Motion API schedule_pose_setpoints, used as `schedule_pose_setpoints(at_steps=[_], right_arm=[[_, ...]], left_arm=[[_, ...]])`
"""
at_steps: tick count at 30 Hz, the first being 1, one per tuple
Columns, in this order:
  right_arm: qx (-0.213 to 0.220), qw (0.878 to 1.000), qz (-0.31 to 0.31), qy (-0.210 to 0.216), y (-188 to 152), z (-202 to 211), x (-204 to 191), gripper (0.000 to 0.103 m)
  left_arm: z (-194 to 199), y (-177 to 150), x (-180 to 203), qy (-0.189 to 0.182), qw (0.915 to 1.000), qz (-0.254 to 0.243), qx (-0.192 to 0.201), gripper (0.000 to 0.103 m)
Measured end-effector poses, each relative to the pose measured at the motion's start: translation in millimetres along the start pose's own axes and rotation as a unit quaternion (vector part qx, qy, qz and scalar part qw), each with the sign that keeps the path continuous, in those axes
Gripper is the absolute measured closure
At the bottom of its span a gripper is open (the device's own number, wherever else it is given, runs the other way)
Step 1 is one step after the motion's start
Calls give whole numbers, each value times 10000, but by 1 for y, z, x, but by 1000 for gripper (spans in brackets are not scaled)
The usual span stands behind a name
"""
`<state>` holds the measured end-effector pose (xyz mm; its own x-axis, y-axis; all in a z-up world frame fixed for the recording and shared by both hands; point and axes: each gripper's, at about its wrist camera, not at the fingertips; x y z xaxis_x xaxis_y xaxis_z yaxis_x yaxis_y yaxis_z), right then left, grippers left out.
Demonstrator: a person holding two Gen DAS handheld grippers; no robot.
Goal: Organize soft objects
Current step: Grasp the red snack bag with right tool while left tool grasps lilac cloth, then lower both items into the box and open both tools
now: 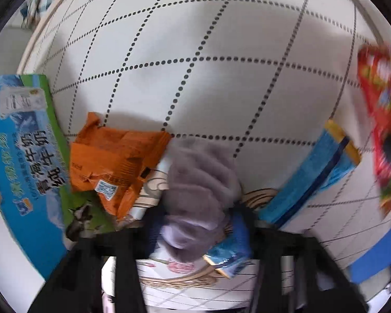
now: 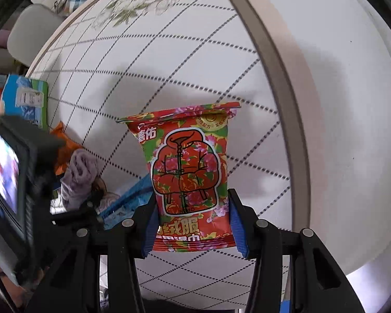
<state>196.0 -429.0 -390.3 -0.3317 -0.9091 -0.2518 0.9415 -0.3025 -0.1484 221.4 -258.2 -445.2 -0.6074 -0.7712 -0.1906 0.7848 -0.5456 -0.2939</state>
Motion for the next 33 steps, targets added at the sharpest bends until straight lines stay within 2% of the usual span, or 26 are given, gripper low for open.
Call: schedule_pose_setpoints(at_steps=[4, 9, 11, 15, 17, 20, 23, 26, 31, 33], right_arm=[[-7, 9999, 99, -72, -9, 2, -11, 53], [276, 9994, 218, -76, -21, 38, -25, 53], [416, 9986, 311, -29, -25, 59, -36, 53], [688, 9958, 590, 155, -36, 101, -72, 53], [794, 9930, 801, 348, -42, 122, -107, 53], [831, 9883, 1100, 652, -49, 137, -164, 53], [721, 9837, 1404, 862, -52, 137, -223, 53], [571, 9812, 1596, 920, -53, 116, -285, 53], [239, 9832, 1620, 811, -46, 60, -365, 53], [51, 9849, 1591, 675, -41, 29, -391, 53]], left_arm=[[17, -2, -13, -240, 9991, 271, 233, 73], [72, -25, -45, -682, 9906, 763, 912, 73], [98, -40, -69, -992, 9817, 1109, 1191, 73], [150, -82, -132, -1399, 9554, 1850, 1826, 73], [166, -105, -166, -1511, 9425, 2148, 2067, 73], [175, -143, -217, -1549, 9279, 2498, 2293, 73], [170, -169, -271, -1383, 9222, 2743, 2352, 73], [153, -182, -324, -1227, 9195, 2974, 2260, 73], [105, -181, -392, -1209, 9179, 3245, 1936, 73], [88, -174, -409, -1154, 9211, 3225, 1850, 73]])
Point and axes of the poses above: each gripper's, at about its wrist camera, not at the fingertips, and z roughly against the way its jaws point, x to its right, y to its top, and after that the axes turned 2 degrees about y, right-handed
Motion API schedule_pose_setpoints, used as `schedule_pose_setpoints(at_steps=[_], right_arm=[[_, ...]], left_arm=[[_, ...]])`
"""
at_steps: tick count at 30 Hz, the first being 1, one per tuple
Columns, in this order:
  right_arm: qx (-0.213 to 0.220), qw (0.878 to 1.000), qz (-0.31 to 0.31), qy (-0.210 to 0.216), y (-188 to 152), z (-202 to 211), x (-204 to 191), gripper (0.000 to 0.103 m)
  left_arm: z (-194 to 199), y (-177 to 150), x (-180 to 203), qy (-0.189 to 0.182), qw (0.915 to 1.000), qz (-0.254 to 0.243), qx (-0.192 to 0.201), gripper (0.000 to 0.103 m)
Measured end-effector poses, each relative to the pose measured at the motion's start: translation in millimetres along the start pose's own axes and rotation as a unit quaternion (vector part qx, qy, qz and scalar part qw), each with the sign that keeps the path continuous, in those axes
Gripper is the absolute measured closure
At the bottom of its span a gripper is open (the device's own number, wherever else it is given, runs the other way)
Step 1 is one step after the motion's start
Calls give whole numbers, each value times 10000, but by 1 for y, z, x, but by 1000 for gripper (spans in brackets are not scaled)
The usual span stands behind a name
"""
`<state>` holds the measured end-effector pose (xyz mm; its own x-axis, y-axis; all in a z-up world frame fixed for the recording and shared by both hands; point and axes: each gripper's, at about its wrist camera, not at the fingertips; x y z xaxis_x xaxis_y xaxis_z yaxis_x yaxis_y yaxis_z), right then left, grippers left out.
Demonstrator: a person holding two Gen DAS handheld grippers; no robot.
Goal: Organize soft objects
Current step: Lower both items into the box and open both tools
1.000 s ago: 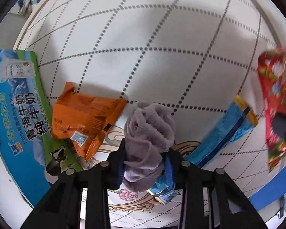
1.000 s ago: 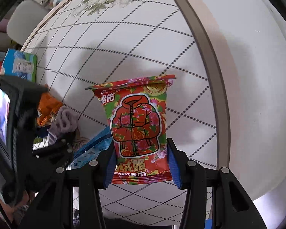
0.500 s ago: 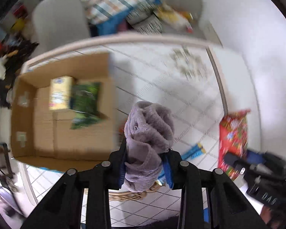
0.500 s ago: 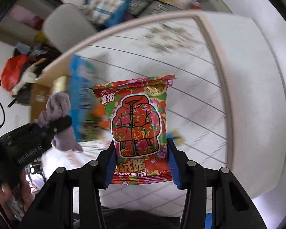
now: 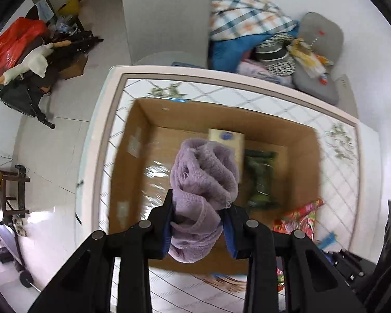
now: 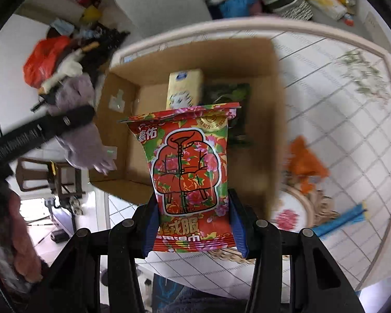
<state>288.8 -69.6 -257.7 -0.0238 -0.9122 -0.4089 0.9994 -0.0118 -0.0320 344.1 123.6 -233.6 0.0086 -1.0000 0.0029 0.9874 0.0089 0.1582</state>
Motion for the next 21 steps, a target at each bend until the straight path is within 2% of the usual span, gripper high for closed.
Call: schedule_pose_setpoints(at_steps=[4, 9, 14, 18, 20, 21], right_arm=[[-292, 9992, -218, -161, 14, -56, -14, 53], [-639, 9961, -436, -421, 25, -116, -23, 53], [-807, 9932, -495, -673, 30, -151, -28, 53], [-796, 9927, -455, -782, 33, -161, -32, 52], [-771, 9930, -390, -808, 37, -165, -41, 46], [-770, 9928, -395, -826, 37, -164, -42, 36]], left_arm=[[-42, 22, -22, 111, 9994, -92, -307, 73], [-91, 39, -37, -16, 9975, -160, -694, 73], [-123, 50, -41, -97, 9950, -192, -978, 70], [-129, 58, -43, -99, 9940, -209, -1073, 67], [-128, 60, -44, -134, 9936, -185, -1108, 62], [-126, 61, -45, -101, 9935, -178, -1115, 58]])
Point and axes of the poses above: each gripper's, at about its wrist camera, not at the fingertips, and z roughly against the way its jaws point, x to its right, y to its top, and after that the axes turned 2 degrees about y, right-handed
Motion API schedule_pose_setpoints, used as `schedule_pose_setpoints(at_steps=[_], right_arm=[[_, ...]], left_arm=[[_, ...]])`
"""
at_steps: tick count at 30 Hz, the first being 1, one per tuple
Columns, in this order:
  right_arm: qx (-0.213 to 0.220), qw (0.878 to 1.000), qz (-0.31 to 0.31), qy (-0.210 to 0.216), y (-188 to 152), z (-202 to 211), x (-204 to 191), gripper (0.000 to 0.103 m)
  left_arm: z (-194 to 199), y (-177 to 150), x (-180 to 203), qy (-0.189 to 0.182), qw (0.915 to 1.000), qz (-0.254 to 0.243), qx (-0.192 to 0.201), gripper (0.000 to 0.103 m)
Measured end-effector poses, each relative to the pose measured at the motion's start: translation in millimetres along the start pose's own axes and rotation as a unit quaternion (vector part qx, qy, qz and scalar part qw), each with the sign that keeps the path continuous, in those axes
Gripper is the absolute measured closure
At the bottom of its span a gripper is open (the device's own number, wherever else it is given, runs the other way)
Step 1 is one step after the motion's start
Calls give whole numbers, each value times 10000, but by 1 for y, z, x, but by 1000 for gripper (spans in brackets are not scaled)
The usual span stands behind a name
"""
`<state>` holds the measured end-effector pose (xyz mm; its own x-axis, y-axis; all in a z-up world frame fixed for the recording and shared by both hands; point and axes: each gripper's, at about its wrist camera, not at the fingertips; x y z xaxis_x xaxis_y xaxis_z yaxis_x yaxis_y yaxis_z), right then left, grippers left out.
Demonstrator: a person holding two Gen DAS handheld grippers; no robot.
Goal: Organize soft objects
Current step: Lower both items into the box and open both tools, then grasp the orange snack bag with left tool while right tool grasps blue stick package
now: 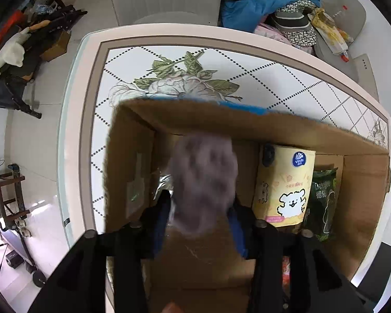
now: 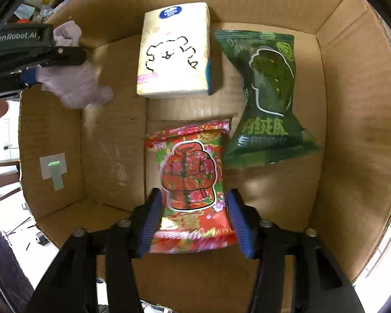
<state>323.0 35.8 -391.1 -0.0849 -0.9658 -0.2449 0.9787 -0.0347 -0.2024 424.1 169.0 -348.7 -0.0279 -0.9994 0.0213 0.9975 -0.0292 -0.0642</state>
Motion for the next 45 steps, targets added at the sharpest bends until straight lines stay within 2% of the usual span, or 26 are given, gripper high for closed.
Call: schedule_pose_setpoints(at_steps=[2, 4, 5, 6, 7, 9, 14, 16, 21, 27, 29, 35, 39, 43, 45], right_arm=[[77, 10000, -34, 1, 1, 5, 0, 20], [184, 9998, -2, -23, 1, 14, 2, 16], [256, 9996, 18, -104, 1, 19, 0, 15], [313, 9994, 31, -144, -1, 24, 0, 11], [397, 9991, 52, -157, -3, 30, -1, 8], [557, 9982, 81, -217, -7, 41, 0, 3], [930, 9947, 168, -396, -26, 75, 9, 1], [1068, 9931, 221, -441, -35, 95, 18, 1], [1360, 9889, 282, -520, -67, 134, 29, 0], [1746, 9828, 409, -435, -113, 176, 33, 0], [1823, 9822, 383, -262, -127, 186, 36, 1], [2003, 9788, 417, 11, -152, 207, 44, 1], [2056, 9783, 80, 231, -160, 218, 76, 1], [1915, 9776, -819, 295, -167, 210, 154, 1], [1664, 9742, -1507, 226, -172, 185, 210, 1]], left_arm=[[9, -1, -1, -46, 9999, -3, 115, 51], [20, -5, -1, 0, 9997, 12, 224, 32], [27, -9, -1, 32, 9995, -4, 324, 26], [33, -14, -1, 94, 9991, -23, 407, 14], [37, -18, 0, 137, 9988, -44, 465, 8], [49, -32, 1, 213, 9979, -52, 613, 6], [74, -78, 7, 295, 9951, -168, 925, 4], [82, -95, 10, 209, 9946, -145, 1004, 4], [112, -142, 14, 270, 9911, -68, 1299, 4], [145, -186, 14, 298, 9869, 55, 1583, 4], [153, -198, 15, 320, 9856, 65, 1657, 4], [169, -216, 30, 227, 9850, 82, 1707, 4], [178, -211, 68, 320, 9832, -150, 1789, 4], [176, -198, 129, 416, 9816, -629, 1752, 4], [169, -190, 161, 480, 9816, -803, 1662, 4]])
Point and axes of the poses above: each gripper's, at about its wrist camera, not at the fingertips, and z roughly against the way its jaws point, x to its right, y to its top, and after that the axes turned 2 degrees about y, right-handed
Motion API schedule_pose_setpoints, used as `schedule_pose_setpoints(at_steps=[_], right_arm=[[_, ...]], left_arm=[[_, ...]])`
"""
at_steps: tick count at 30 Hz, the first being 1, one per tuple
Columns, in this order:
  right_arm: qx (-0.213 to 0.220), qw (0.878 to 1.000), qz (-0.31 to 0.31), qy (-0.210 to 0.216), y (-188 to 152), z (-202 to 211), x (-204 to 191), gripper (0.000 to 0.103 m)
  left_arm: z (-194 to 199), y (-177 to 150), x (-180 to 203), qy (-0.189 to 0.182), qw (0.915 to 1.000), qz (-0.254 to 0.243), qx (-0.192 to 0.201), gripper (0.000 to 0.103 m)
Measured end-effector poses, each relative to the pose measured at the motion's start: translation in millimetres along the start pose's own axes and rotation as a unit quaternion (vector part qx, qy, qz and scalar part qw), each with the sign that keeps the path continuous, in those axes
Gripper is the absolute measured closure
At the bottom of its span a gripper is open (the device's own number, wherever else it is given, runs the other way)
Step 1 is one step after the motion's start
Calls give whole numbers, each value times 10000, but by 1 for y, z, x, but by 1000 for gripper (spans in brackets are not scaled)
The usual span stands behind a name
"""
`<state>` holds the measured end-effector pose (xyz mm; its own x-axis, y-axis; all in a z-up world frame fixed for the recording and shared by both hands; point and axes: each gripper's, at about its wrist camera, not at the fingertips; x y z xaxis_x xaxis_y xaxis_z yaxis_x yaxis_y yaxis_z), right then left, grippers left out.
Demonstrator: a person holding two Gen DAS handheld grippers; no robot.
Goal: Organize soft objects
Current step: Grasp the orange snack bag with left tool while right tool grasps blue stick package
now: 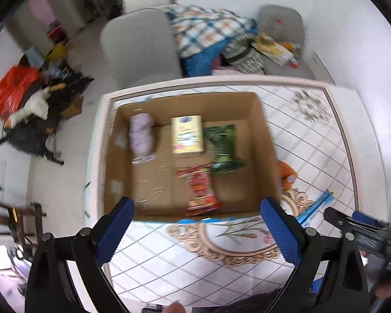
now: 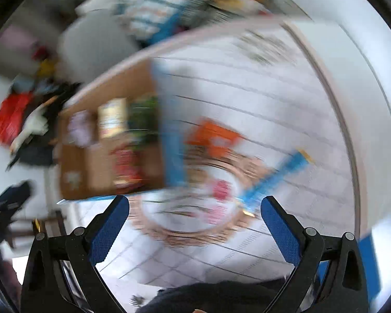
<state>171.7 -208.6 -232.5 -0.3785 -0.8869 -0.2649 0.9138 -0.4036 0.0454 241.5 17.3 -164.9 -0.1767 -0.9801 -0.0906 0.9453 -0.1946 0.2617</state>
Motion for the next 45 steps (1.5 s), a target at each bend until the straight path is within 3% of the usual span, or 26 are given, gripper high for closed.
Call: schedule_pose_setpoints(at_steps=[4, 9, 12, 13, 14, 15, 20, 29, 35, 39, 40, 41, 42, 43, 45], right_arm=[[-598, 9904, -1240, -102, 8, -65, 96, 1], [-1210, 9714, -2042, 88, 15, -137, 155, 23], [-1375, 9683, -2081, 144, 23, -161, 164, 34], [-1416, 9701, -1969, 118, 26, -164, 162, 33], [-1429, 9733, -1791, 123, 30, -164, 158, 44], [-1474, 9759, -1604, 110, 33, -165, 153, 62], [-1649, 9830, -800, -145, 41, -154, 161, 82], [-1074, 9892, 189, -978, 76, -97, 212, 83], [-1025, 9884, 455, -1027, 103, -100, 211, 83], [-1153, 9868, 463, -1043, 116, -109, 207, 82], [-1215, 9866, 426, -1007, 116, -111, 210, 81], [-1329, 9871, 345, -824, 117, -116, 212, 72], [-1401, 9875, 264, -671, 118, -119, 214, 55], [-1450, 9877, 161, -569, 118, -122, 218, 49], [-1489, 9869, 161, -603, 117, -127, 219, 46]], left_arm=[[-32, 27, 73, -196, 9980, -477, -377, 4], [-83, 50, 143, -64, 9929, -770, -906, 4], [-112, 52, 165, -384, 9889, -445, -1363, 4], [-120, 51, 171, -427, 9875, -317, -1485, 4], [-127, 50, 179, -452, 9862, -231, -1575, 4], [-134, 49, 184, -506, 9846, -165, -1666, 4], [-163, 44, 197, -550, 9780, 316, -1988, 4], [-220, 30, 215, -393, 9595, 1250, -2494, 4], [-241, 33, 204, -235, 9508, 1758, -2538, 4], [-254, 39, 198, -90, 9479, 1838, -2600, 4], [-257, 39, 197, -97, 9467, 1872, -2621, 6], [-260, 40, 197, -103, 9465, 1878, -2624, 8], [-263, 40, 197, -34, 9477, 1842, -2606, 19], [-264, 41, 196, 55, 9488, 1810, -2588, 35], [-268, 40, 196, 9, 9496, 1820, -2553, 42]])
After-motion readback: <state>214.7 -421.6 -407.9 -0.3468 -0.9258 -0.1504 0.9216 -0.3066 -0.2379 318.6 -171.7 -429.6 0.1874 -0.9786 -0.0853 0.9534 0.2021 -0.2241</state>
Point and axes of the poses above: each gripper's, at about its wrist camera, not at the fingertips, and z roughly against the way its jaws point, x to its right, y to its top, and after that the axes turned 2 degrees about y, right-handed
